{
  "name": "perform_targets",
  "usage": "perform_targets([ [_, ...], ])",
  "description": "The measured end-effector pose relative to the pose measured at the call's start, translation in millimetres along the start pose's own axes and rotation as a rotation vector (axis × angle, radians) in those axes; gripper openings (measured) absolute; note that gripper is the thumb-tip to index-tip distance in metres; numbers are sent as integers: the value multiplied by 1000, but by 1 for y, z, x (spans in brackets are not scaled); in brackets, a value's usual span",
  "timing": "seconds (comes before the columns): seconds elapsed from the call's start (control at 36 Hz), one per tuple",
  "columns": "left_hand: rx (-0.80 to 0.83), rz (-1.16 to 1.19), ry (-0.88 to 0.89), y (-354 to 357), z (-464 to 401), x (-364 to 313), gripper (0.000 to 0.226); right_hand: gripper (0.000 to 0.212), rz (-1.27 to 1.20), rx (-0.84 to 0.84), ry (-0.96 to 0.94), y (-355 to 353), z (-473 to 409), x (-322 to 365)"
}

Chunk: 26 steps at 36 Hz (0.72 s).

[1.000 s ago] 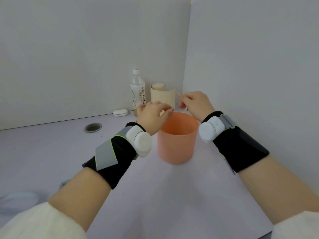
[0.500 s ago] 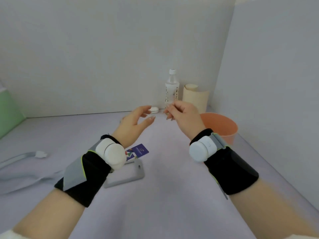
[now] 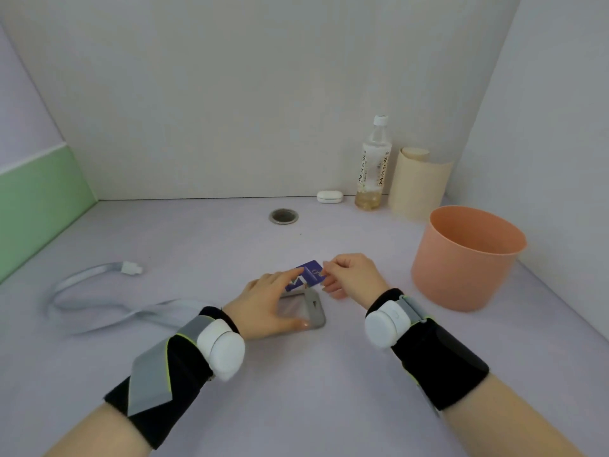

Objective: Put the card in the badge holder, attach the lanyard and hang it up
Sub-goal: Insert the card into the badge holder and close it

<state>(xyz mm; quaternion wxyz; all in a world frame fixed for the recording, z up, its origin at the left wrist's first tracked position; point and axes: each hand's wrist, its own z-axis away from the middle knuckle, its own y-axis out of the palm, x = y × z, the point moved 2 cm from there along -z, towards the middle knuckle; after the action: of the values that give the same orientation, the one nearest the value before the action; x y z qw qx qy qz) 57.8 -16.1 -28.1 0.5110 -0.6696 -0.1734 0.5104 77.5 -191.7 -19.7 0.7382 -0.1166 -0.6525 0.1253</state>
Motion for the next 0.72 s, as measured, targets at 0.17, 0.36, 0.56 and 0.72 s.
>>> perform_targets([
  [0.17, -64, -18, 28, 13, 0, 7, 101, 26, -83, -46, 84, 5, -1, -2],
  [0.36, -104, 26, 48, 16, 0, 13, 97, 23, -179, 23, 146, 15, 0, -4],
  [0.56, -258, 143, 102, 8, 2, 13, 80, 17, -279, 89, 102, 21, 1, -7],
  [0.72, -394, 344, 140, 2, 3, 17, 71, 15, -447, 376, 98, 14, 8, -5],
])
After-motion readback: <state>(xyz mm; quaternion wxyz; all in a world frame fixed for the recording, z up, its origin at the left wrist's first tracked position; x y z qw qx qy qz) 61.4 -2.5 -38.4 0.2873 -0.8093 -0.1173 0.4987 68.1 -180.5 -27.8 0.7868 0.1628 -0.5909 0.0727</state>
